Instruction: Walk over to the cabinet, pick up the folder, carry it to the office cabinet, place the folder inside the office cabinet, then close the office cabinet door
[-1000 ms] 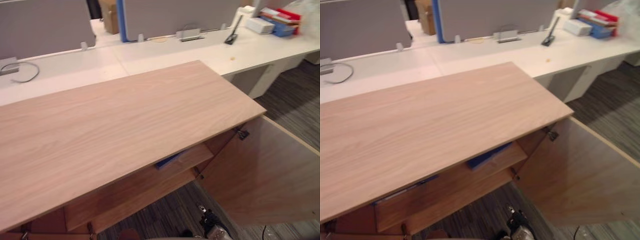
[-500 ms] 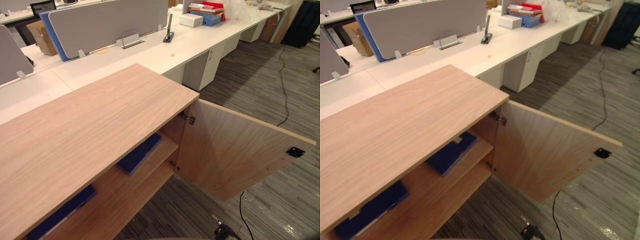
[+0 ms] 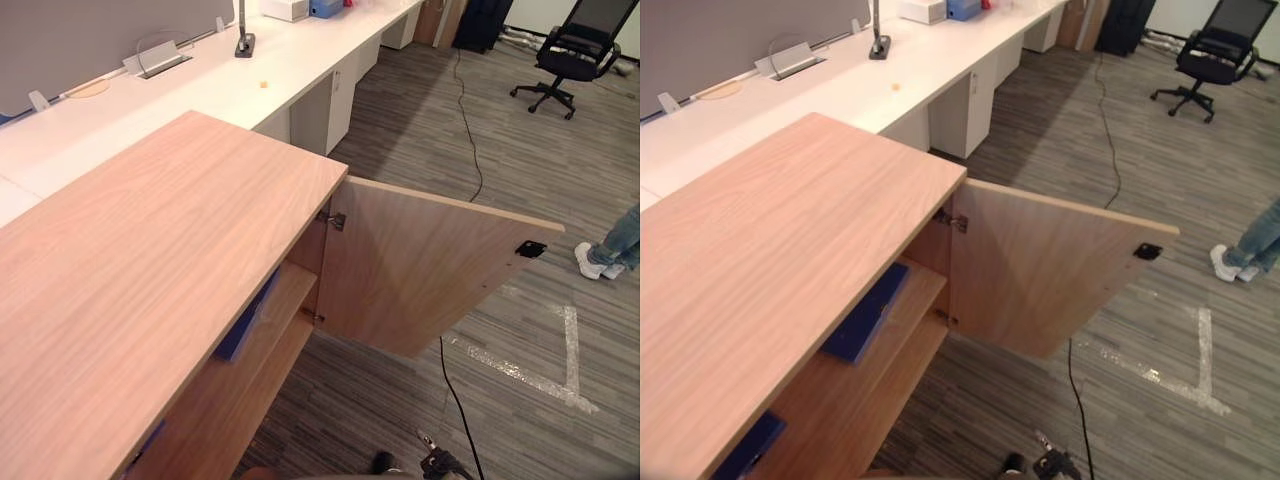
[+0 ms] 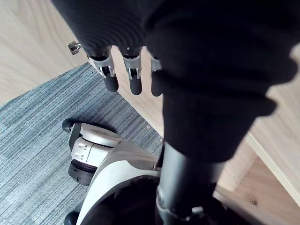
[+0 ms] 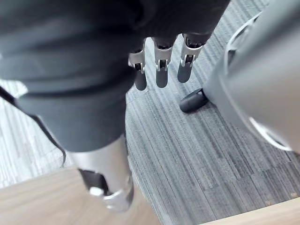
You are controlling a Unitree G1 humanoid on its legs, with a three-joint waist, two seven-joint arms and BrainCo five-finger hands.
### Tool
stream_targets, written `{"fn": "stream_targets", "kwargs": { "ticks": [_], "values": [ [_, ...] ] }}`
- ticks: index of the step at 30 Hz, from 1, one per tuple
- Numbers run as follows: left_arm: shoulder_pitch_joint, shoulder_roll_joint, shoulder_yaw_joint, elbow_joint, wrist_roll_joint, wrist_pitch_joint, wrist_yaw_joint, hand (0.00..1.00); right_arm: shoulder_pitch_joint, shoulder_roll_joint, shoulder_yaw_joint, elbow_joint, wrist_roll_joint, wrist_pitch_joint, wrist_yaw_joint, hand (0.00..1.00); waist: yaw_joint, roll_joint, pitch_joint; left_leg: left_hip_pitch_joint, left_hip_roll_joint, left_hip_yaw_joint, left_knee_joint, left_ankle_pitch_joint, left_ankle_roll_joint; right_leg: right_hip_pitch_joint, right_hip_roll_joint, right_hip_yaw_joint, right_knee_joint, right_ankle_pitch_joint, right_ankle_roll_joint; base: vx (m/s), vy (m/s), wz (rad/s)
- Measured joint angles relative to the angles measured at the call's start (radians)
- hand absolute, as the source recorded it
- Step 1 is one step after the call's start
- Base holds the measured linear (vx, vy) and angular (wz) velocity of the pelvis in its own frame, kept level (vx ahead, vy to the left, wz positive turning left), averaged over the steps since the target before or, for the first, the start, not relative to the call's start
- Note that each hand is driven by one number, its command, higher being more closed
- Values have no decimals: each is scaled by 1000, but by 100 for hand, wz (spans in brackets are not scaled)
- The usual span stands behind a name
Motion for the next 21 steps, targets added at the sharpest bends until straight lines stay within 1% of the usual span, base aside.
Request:
{"fn": "stream_targets", "kwargs": {
  "ticks": [3, 4, 6, 7, 8, 10, 11, 13, 14, 15, 17, 19, 20, 21],
  "values": [
    [0, -3, 9, -19, 6, 9, 0, 0, 0, 14, 1, -37, 0, 0, 0, 0, 3, 0, -2, 36, -3, 15, -52, 19, 6, -8, -2, 1, 7, 1, 1, 69, 33, -16],
    [-3, -8, 19, -17, 11, 20, 1, 0, -6, 16, 6, -60, -1, 0, 0, 0, 5, 6, -5, 60, -5, 27, -80, 37, 10, -21, -7, 0, 35, 1, 1, 69, 20, -31],
    [-5, -14, 31, -15, 14, 28, 4, 0, -20, 11, 36, -77, -6, 0, -2, 0, 7, 13, -4, 86, -8, 51, -104, 55, 20, -56, -15, -7, 97, 0, 0, 34, 38, -56],
    [-6, -16, 34, -15, 14, 31, 7, 0, -30, 7, 61, -89, -9, -1, -4, 0, 11, 15, -4, 95, -13, 72, -113, 62, 22, -82, -23, -14, 138, -1, -2, -21, 68, -75],
    [-1, -14, 31, -6, 15, 35, 12, 0, -42, 1, 89, -106, -9, -2, -12, 0, 9, 16, -4, 109, -29, 79, -111, 69, 28, -102, -46, -36, 185, -9, -15, -29, 61, -57],
    [-7, -14, 29, 4, 14, 36, 19, 0, -52, -10, 99, -111, -9, -2, -21, 0, 6, 12, -4, 108, -46, 77, -103, 70, 30, -110, -71, -65, 198, -5, -20, -34, 70, -28],
    [-9, -13, 24, 3, 12, 35, 24, 0, -59, -12, 99, -122, -8, -1, -24, 0, 6, 13, -4, 101, -55, 77, -100, 69, 30, -114, -76, -70, 188, 7, -34, -44, 72, -13],
    [-9, -12, 20, 3, 7, 34, 29, 0, -69, -12, 104, -144, -8, -1, -29, 0, 6, 12, -4, 90, -59, 79, -100, 69, 30, -116, -72, -69, 154, 37, -40, -73, 80, -15],
    [-7, -10, 19, 1, 0, 33, 30, 0, -92, -21, 123, -152, -8, -1, -29, 0, 6, 13, -5, 75, -61, 91, -100, 69, 30, -119, -63, -65, 111, 71, -34, -110, 92, -24],
    [-6, -9, 18, 0, -2, 32, 30, 0, -112, -28, 133, -156, -8, -1, -29, 0, 6, 10, -4, 63, -64, 98, -101, 69, 30, -124, -59, -64, 85, 90, -32, -100, 71, -24],
    [-3, -8, 16, -6, -8, 28, 30, 0, -144, -38, 144, -188, -8, -1, -33, 0, 7, 6, -2, 51, -68, 113, -113, 69, 30, -128, -51, -65, 40, 104, -22, -103, 50, -23],
    [-3, -8, 29, -5, -9, 26, 36, 0, -168, -51, 179, -229, -10, -1, -38, 0, 8, 5, -3, 52, -67, 121, -129, 69, 30, -121, -35, -65, -8, 104, -22, -94, 7, -28],
    [-8, -20, 68, 3, -11, 27, 54, 0, -179, -60, 209, -268, -11, -1, -37, 0, 6, 6, -4, 52, -57, 120, -129, 71, 27, -116, -17, -65, -31, 107, -17, -73, -32, -20],
    [-14, -22, 83, 8, -12, 30, 77, 0, -178, -63, 221, -284, -11, -1, -36, 0, 5, 6, -4, 52, -51, 120, -129, 75, 21, -112, -10, -66, -37, 107, -17, -71, -45, -14]
  ]
}}
